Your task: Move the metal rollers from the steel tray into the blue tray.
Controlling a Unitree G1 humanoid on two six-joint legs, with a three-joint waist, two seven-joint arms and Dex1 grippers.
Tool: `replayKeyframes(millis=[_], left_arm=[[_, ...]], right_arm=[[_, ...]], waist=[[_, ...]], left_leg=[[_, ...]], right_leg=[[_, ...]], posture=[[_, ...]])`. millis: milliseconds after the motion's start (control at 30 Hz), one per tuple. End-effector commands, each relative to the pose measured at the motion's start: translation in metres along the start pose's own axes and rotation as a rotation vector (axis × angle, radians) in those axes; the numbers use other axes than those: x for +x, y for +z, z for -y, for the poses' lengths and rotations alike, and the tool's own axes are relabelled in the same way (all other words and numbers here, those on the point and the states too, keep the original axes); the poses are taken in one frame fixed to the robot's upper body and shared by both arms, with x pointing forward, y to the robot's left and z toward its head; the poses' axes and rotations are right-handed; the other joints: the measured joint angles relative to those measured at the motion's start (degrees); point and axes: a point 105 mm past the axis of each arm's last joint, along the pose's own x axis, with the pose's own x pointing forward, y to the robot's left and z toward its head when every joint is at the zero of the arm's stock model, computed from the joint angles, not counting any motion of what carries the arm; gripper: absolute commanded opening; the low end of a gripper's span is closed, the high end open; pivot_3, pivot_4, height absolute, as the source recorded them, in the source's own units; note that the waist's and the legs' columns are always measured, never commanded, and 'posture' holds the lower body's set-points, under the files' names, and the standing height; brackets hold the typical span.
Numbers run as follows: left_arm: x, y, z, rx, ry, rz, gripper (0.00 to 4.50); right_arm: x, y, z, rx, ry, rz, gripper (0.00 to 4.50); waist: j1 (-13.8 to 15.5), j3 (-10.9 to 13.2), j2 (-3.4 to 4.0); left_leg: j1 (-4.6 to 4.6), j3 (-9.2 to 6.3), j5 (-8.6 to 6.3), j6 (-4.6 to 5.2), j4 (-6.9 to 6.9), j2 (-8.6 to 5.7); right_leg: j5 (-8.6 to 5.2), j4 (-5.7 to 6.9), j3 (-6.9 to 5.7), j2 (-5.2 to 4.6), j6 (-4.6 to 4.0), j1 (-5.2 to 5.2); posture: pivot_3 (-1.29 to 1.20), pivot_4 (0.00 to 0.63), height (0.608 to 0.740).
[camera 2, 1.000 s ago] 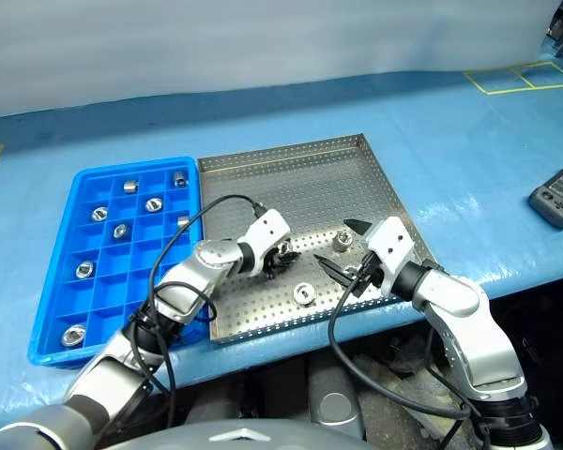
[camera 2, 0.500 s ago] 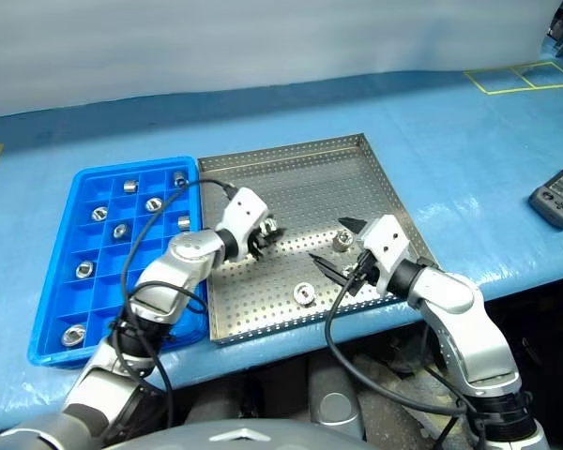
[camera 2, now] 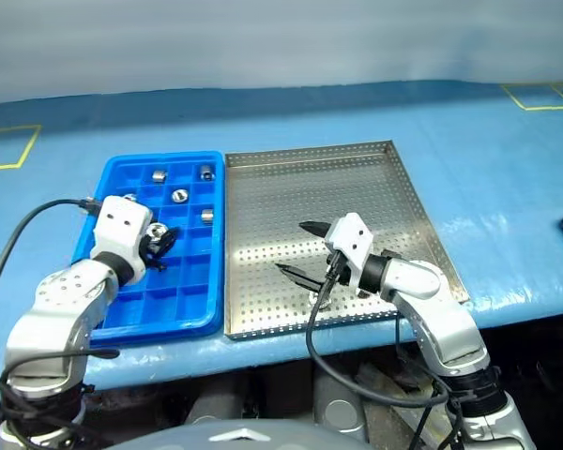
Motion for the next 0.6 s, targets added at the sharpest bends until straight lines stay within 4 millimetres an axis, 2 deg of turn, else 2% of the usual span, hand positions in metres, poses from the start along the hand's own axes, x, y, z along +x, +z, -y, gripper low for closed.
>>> replayKeyframes(millis=[33,167,300,600], left_arm=[[-0.01,0.006,-0.005,-0.009,0.056,0.033,1.77],[-0.01,-0.006,-0.013,-0.052,0.123,0.002,1.77],[-0.009,-0.016,-0.012,-0.061,0.133,-0.03,1.77],[-0.015,-0.021,-0.018,-0.068,0.157,-0.046,1.77]], right_arm=[[0.002,0.01,0.001,-0.038,0.018,0.03,4.5],[0.002,0.01,0.002,-0.041,0.022,0.027,4.5],[0.001,0.01,0.003,-0.043,0.019,0.024,4.5],[-0.001,0.01,0.006,-0.047,0.007,0.021,4.5]], waist=[[1.1,0.0,0.0],[2.1,0.0,-0.02],[2.5,0.0,-0.02],[2.6,0.0,-0.02]], left_leg=[[0.0,-0.01,0.0,-0.01,0.0,0.0],[0.0,-0.02,0.0,-0.01,0.0,0.0],[0.0,-0.02,0.0,-0.02,-0.01,0.0],[0.0,-0.01,0.01,-0.02,-0.01,0.01]], right_leg=[[-0.01,0.0,-0.02,-0.01,-0.03,0.0],[-0.04,-0.01,-0.05,-0.13,-0.12,0.03],[-0.04,-0.01,-0.07,-0.27,-0.13,0.03],[-0.05,-0.01,-0.08,-0.18,-0.17,0.03]], posture=[[-0.11,0.15,0.74],[-0.1,0.15,0.74],[-0.1,0.15,0.74],[-0.1,0.15,0.74]])
